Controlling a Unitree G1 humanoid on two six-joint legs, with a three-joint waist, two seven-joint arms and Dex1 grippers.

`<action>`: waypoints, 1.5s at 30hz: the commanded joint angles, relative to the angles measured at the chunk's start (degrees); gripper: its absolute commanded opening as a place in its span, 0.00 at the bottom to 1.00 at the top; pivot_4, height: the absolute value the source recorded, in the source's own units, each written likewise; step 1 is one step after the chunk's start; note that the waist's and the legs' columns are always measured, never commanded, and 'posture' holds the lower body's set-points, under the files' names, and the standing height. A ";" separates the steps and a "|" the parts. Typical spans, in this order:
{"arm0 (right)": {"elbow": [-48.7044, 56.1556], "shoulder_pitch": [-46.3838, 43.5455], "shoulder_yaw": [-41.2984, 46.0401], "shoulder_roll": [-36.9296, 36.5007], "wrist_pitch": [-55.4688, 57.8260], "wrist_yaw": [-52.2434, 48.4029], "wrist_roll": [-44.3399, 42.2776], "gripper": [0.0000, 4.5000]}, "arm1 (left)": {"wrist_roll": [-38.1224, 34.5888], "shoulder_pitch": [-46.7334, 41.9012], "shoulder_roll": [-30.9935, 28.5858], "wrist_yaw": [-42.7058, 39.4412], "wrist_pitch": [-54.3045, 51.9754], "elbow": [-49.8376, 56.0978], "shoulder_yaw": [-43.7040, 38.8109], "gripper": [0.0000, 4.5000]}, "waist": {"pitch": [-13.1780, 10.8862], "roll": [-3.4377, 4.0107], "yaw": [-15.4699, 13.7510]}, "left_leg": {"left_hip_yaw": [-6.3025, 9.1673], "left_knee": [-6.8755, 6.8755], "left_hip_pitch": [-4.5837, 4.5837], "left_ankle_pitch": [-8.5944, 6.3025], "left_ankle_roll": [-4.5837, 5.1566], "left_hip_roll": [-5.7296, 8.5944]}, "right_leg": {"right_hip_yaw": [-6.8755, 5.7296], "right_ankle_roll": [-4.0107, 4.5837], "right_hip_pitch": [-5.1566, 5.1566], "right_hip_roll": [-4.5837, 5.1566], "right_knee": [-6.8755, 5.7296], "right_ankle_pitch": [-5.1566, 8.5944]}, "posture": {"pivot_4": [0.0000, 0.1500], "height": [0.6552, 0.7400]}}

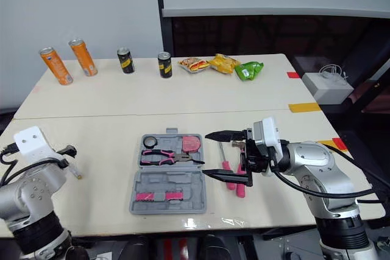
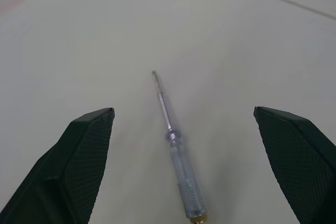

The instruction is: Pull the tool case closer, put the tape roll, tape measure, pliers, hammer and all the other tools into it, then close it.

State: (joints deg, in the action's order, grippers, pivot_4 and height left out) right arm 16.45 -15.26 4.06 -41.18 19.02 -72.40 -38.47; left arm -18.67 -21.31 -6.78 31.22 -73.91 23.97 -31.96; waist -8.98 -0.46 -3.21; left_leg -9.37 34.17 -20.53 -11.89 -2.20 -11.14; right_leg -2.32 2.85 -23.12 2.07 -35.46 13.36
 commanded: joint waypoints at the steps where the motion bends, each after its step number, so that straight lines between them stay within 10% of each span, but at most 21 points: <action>1: 1.47 -0.57 0.27 0.06 -0.73 0.18 -0.04 0.99 | 2.57 -1.84 0.18 -0.16 3.00 -3.20 -2.29 1.00 | 0.02 -0.02 -0.13 | 0.04 0.05 -0.21 0.00 0.01 0.00 | -0.04 0.00 -0.17 0.01 -0.01 0.00 | 1.00 1.00; 11: 3.14 -0.02 0.78 0.84 -0.14 1.64 -1.08 0.99 | 3.57 -4.37 -2.58 -6.57 10.86 -18.24 -3.61 1.00 | 0.03 -0.01 -0.98 | 0.41 0.20 -0.62 0.19 0.29 -0.02 | -0.55 0.14 -0.47 0.13 -0.05 -0.13 | 1.00 1.00; 25: 4.38 1.49 1.89 -0.51 0.26 1.94 -1.58 1.00 | 3.08 -4.41 -0.10 -7.71 10.51 -20.76 -4.37 0.01 | 0.04 0.02 -1.27 | 0.49 0.20 -0.68 0.24 0.33 0.14 | -0.73 0.17 -0.41 0.40 -0.02 -0.16 | 1.00 1.00; 29: 4.57 1.98 2.01 -0.61 0.23 1.93 -1.64 1.00 | 2.63 -1.95 -2.07 -10.85 9.12 -18.83 -3.04 0.00 | 0.06 0.05 -1.17 | 0.51 0.20 -0.68 0.25 0.35 0.22 | -0.76 0.16 -0.39 0.49 0.00 -0.16 | 1.00 1.00; 38: 8.37 6.83 4.16 -1.03 0.71 2.59 -3.04 1.00 | -9.18 16.57 -30.71 -56.94 17.45 -6.42 9.00 0.00 | 0.00 0.09 -1.33 | 0.59 -0.20 -0.72 0.25 0.35 0.12 | -0.96 0.14 -0.47 0.40 0.30 -0.12 | 1.00 1.00; 45: 13.74 12.77 5.55 -1.12 0.91 5.13 -3.53 1.00 | -2.78 30.85 -54.85 -100.27 53.13 -12.95 17.35 0.00 | -0.22 0.39 -1.45 | 0.43 -0.54 -0.42 0.24 0.33 0.37 | -0.78 0.02 -0.27 0.61 0.58 -0.07 | 1.00 1.00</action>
State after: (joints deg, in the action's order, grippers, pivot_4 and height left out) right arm 27.49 -2.70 7.72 -41.66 20.27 -67.87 -40.90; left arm -23.65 9.06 -59.97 -61.89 -29.38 12.53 -15.82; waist -9.20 -0.07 -4.66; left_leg -9.01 33.51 -20.78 -11.65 -1.89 -10.66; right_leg -3.02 2.81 -23.33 2.78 -34.87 13.31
